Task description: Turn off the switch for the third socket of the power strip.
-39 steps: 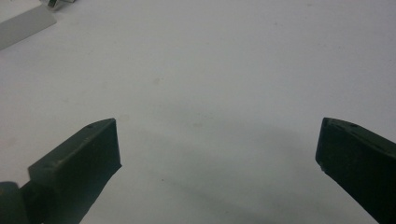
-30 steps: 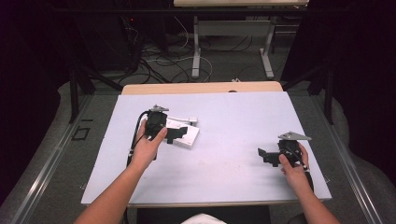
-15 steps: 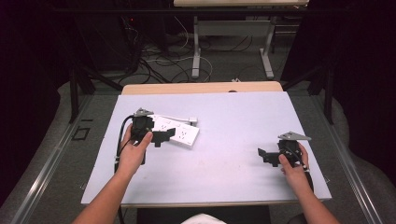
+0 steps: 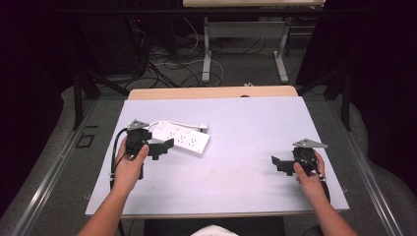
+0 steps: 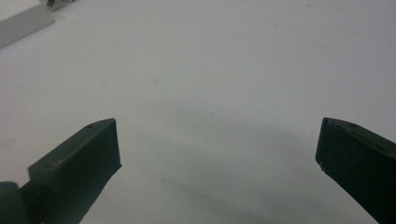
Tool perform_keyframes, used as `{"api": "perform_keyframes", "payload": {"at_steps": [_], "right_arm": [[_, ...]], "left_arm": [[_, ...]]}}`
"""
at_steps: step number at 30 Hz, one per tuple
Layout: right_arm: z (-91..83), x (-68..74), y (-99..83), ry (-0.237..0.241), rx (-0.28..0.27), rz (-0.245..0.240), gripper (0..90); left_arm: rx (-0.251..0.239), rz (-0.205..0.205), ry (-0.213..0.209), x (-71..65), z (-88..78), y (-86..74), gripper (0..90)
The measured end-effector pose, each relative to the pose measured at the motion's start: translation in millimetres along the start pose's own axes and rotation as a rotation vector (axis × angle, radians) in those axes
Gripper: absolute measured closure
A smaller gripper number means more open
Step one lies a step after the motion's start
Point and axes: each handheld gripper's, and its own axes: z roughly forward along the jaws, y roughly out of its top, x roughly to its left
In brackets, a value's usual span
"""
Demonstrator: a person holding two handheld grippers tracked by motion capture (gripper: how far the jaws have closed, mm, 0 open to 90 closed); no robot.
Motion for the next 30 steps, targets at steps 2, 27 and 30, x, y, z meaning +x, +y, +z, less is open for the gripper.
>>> {"api": "perform_keyframes", "payload": {"at_steps": [2,27,30], "right_arm": [[0.0,-0.1,0.0,-0.001,0.0,0.001,0.0],[-0.6,-0.1,0.0,-0.008,-0.004,0.006,0.0],[-0.3,-0.3,-0.1,-0.008,-0.002,0.005,0.0]], "left_arm": [[-0.003,-0.003,0.0,3.3,-1.8,-2.7,5.0],[-0.042,-0.087,0.078,44.7,-13.3,-51.9,6.3],[-0.033,-0.086,0.081,48.4,-13.5,-57.0,6.3]]}}
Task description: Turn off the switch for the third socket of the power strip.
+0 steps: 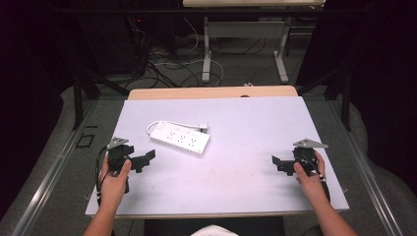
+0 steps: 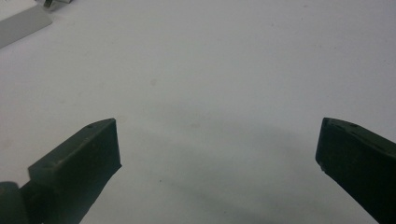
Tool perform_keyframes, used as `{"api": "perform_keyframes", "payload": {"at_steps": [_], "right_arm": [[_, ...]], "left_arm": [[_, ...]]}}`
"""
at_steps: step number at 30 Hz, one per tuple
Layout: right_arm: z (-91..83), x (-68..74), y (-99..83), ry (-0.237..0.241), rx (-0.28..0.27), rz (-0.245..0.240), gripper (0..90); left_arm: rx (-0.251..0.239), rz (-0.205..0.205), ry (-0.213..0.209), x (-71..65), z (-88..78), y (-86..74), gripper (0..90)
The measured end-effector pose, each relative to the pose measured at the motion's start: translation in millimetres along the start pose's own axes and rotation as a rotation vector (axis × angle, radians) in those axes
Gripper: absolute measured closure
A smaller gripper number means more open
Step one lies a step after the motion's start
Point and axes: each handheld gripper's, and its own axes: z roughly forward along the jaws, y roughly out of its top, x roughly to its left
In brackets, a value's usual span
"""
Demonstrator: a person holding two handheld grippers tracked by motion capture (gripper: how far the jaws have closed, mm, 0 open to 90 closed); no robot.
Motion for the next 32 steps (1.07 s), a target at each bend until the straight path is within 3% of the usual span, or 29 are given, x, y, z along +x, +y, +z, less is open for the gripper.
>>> {"api": "perform_keyframes", "payload": {"at_steps": [9,16,23,32], "right_arm": [[0.2,-0.1,-0.2,-0.004,0.002,-0.003,0.0],[0.6,0.1,-0.8,-0.013,0.003,0.005,0.0],[-0.1,0.9,0.3,-0.012,-0.006,0.004,0.0],[0.0,-0.3,0.2,-0.015,-0.008,0.003,0.0]], "left_arm": [[-0.022,-0.033,0.002,11.6,4.2,-15.5,6.3],[-0.006,-0.008,0.009,17.8,8.4,-25.8,6.3],[0.006,-0.031,0.007,23.1,11.8,-30.0,6.3],[0.021,-0.033,0.008,24.8,14.6,-30.8,6.6]]}}
